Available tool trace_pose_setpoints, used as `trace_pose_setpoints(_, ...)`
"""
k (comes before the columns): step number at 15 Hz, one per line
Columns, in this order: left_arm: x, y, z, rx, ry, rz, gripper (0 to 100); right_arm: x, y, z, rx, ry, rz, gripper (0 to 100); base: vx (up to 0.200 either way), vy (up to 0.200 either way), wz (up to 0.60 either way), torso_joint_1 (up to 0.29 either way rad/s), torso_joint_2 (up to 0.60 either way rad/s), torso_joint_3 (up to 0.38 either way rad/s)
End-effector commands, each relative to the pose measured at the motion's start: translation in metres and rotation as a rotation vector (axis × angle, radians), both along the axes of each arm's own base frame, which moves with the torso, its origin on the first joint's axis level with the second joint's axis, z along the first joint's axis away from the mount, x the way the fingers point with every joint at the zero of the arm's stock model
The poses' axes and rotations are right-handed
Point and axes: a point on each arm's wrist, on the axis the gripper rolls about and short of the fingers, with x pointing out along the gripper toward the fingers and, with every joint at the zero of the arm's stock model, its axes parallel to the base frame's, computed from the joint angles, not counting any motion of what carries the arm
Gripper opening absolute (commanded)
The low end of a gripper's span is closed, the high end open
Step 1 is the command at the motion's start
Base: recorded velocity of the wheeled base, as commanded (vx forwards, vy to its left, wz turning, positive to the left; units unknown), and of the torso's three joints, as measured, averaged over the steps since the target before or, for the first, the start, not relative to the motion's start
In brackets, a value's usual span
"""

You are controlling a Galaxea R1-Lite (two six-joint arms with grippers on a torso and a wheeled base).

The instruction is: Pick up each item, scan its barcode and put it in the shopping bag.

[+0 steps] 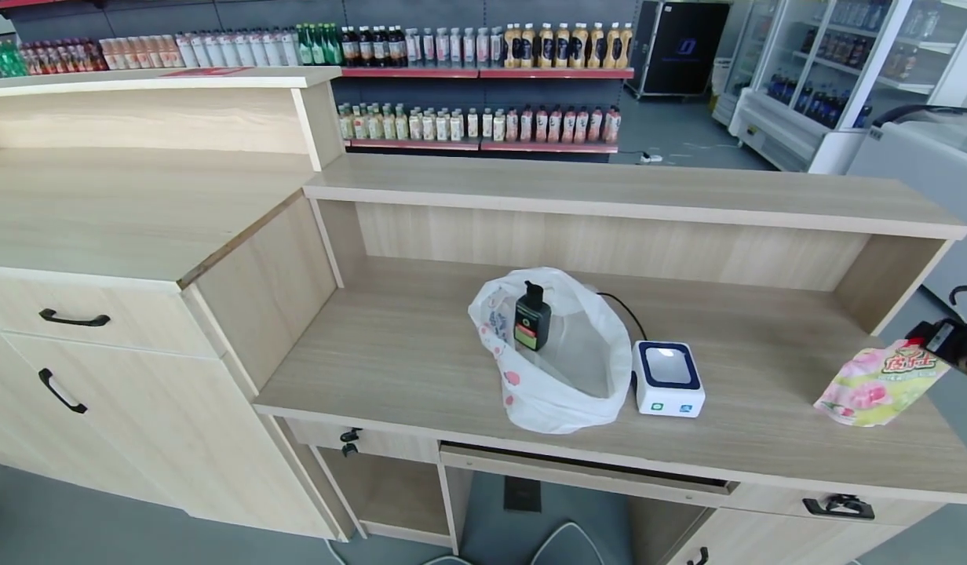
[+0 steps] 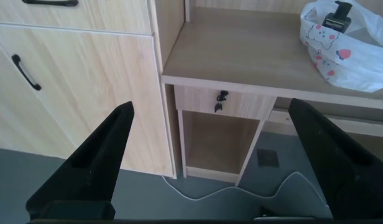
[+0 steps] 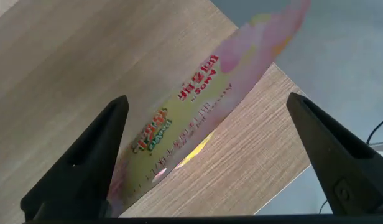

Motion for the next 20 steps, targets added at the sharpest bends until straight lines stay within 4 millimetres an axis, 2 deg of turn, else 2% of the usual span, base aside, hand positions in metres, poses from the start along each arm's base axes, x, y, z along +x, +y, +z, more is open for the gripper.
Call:
trace_pose_setpoints(1, 0.0, 0.0, 0.0, 0.0, 0.0, 0.001, 100, 0.009, 0.004, -0.017, 0.015, 0.037, 0.026, 100, 0.0, 0.0, 0.0, 0.0, 0.0, 0.0)
trace_pose_setpoints(5, 0.0, 0.0, 0.0, 0.0, 0.0, 0.001, 100, 0.018, 0.009, -0.044, 0.025, 0.108, 0.065, 100, 0.0, 0.0, 0.0, 0.0, 0.0, 0.0)
trace_pose_setpoints(9, 0.0, 0.0, 0.0, 0.0, 0.0, 0.001, 100, 0.025, 0.014, -0.054, -0.001, 0.091, 0.09, 100, 0.0, 0.0, 0.0, 0.0, 0.0, 0.0)
trace_pose_setpoints(10, 0.0, 0.0, 0.0, 0.0, 0.0, 0.001, 100, 0.025, 0.014, -0.056, -0.024, 0.113, 0.109, 0, 0.0, 0.0, 0.0, 0.0, 0.0, 0.0)
trace_pose_setpoints(13, 0.0, 0.0, 0.0, 0.0, 0.0, 0.001, 100, 0.016, 0.018, -0.066, -0.105, 0.229, 0.172, 0, 0.0, 0.0, 0.0, 0.0, 0.0, 0.0)
trace_pose_setpoints(17, 0.0, 0.0, 0.0, 0.0, 0.0, 0.001, 100, 0.007, 0.024, -0.078, -0.192, 0.266, 0.23, 0, 0.0, 0.0, 0.0, 0.0, 0.0, 0.0)
trace_pose_setpoints(20, 0.0, 0.0, 0.0, 0.0, 0.0, 0.001, 100, 0.005, 0.029, -0.073, -0.287, 0.249, 0.269, 0, 0.0, 0.0, 0.0, 0.0, 0.0, 0.0)
